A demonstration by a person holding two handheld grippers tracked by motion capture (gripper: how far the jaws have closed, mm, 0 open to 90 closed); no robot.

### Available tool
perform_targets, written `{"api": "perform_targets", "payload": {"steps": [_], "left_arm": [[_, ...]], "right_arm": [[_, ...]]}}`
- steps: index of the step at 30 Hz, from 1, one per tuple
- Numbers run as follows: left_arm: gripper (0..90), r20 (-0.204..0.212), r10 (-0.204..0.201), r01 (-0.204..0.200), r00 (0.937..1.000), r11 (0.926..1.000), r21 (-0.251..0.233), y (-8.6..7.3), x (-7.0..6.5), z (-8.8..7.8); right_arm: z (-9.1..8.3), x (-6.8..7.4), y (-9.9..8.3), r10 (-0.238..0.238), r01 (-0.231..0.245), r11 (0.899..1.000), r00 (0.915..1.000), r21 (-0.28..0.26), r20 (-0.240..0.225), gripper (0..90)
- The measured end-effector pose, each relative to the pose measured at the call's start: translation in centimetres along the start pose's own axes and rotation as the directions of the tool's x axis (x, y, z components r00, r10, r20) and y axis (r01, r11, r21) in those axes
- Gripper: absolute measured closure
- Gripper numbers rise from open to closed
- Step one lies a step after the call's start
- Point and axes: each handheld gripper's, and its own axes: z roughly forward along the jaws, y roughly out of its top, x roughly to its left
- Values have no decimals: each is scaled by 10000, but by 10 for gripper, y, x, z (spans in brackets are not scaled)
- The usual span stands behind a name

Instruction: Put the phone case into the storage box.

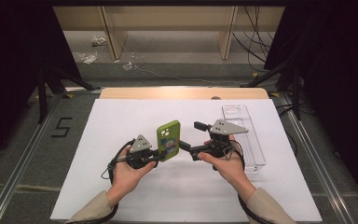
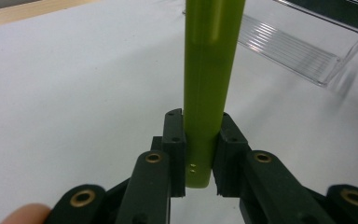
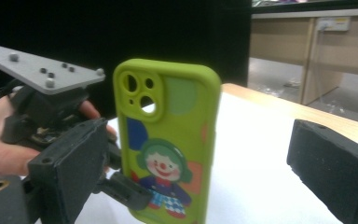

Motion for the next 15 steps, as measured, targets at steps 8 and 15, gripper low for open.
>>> {"api": "perform_targets", "payload": {"steps": [8, 15], "left_arm": [[769, -298, -368, 368, 9989, 9993, 3, 0, 1, -1], [768, -385, -538, 540, 9978, 9985, 41, 0, 0, 0]], "right_arm": [[1, 0, -4, 92, -91, 9999, 9993, -43, 366, 56], [4, 2, -5, 88, -88, 10000, 9988, -13, 482, 45]]}}
